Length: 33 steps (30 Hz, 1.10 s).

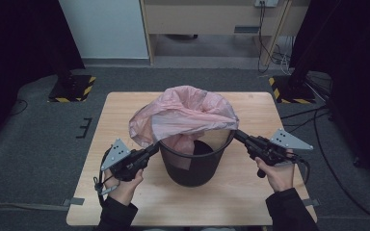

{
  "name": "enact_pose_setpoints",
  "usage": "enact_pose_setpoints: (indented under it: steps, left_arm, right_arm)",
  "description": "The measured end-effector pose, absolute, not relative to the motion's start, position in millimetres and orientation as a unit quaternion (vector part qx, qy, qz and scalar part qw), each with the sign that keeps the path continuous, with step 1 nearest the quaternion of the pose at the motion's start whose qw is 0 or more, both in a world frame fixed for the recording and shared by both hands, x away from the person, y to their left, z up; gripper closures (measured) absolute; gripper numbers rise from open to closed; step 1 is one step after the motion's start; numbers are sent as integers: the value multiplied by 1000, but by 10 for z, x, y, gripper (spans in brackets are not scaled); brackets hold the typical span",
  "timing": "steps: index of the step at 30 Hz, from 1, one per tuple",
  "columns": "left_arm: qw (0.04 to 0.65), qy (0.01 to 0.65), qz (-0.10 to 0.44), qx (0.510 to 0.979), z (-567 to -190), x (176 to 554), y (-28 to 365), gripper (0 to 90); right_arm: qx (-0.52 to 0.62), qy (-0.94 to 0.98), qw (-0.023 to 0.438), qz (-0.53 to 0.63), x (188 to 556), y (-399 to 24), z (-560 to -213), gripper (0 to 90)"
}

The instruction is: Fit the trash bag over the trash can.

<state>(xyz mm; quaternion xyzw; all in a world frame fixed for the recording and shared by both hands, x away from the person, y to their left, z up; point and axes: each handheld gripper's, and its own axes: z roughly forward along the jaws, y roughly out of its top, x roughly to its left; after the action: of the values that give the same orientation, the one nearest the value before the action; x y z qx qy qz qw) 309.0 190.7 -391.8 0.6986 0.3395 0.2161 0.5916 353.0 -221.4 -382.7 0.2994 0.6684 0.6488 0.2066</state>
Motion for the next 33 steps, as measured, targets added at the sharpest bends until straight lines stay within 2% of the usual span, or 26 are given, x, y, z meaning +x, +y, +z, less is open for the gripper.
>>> enact_pose_setpoints:
  steps: [6,11,14,17,18,22,25,27,30,32,33]
  left_arm:
    - [578,335,220,711,-3949,3078,1906,900]
    - [596,336,212,698,-3943,3059,1964,900]
    - [611,333,215,685,-3887,3035,2020,900]
    - [627,333,222,668,-3801,2997,2066,900]
    - [633,333,223,662,-3785,2990,2073,873]
    - [642,337,236,647,-3705,3002,2069,668]
    - [647,338,239,640,-3659,3038,2036,605]
    - [647,340,238,639,-3646,3070,2008,576]
    - [650,344,234,636,-3649,3101,2008,584]
    - [651,345,226,637,-3654,3109,2019,619]
    - [651,349,224,636,-3660,3111,2018,640]
  right_arm:
    - [300,671,199,649,3488,-2250,-3866,900]
    - [295,669,206,650,3481,-2308,-3807,899]
    - [295,653,212,664,3452,-2349,-3760,745]
    - [294,644,221,671,3435,-2387,-3688,663]
    - [294,638,221,676,3430,-2399,-3646,647]
    - [287,631,212,689,3444,-2370,-3528,577]
    - [286,639,207,684,3500,-2283,-3492,537]
    - [289,645,203,678,3565,-2222,-3510,524]
    - [293,645,196,678,3633,-2163,-3544,530]
    - [299,639,197,680,3660,-2159,-3556,593]
    - [301,636,197,682,3664,-2168,-3559,679]
